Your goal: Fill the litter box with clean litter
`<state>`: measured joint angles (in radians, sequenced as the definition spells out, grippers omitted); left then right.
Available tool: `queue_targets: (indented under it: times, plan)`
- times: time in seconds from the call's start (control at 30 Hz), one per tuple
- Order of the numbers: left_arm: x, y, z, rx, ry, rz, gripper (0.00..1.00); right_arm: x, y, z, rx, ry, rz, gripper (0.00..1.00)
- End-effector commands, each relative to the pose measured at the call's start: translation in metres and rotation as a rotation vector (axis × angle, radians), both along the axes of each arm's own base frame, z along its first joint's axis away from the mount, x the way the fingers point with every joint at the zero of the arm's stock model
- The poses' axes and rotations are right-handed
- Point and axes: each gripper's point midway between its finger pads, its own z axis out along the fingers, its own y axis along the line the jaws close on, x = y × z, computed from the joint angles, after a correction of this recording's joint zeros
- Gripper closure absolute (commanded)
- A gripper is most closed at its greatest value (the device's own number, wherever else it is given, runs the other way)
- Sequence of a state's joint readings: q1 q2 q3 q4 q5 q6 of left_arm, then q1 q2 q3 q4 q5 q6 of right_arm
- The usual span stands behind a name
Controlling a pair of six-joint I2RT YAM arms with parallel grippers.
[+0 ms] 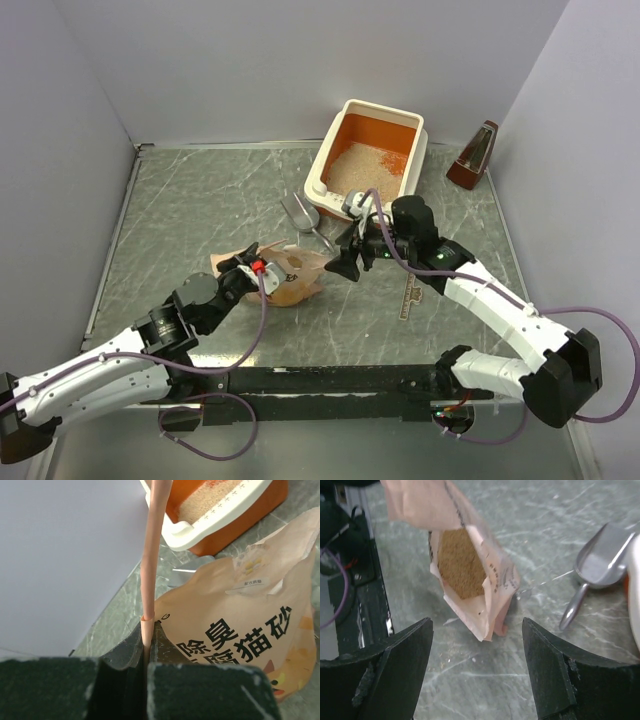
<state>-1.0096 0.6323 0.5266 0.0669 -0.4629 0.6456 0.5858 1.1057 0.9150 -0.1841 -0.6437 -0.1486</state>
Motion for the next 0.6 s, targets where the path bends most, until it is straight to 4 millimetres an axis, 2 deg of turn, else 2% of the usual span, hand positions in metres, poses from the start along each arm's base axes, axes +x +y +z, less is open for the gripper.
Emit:
queue_targets:
  times: [0.0, 0.07, 0.3, 0.57]
  plan:
    - [-0.011, 0.001, 0.096, -0.3, -0.097, -0.057, 0.99, -0.008, 0.012, 0.008, 0.011, -0.128, 0.133, 0.22]
    - [-0.012, 0.001, 0.1, -0.31, -0.093, -0.065, 0.99, -0.009, 0.015, 0.007, 0.011, -0.134, 0.163, 0.22]
    - [-0.013, 0.007, 0.105, -0.33, -0.102, -0.061, 0.99, -0.008, 0.027, -0.026, -0.02, -0.06, 0.227, 0.22]
    - [-0.01, 0.006, 0.103, -0.325, -0.089, -0.062, 0.99, -0.006, 0.042, -0.034, -0.025, -0.057, 0.254, 0.23]
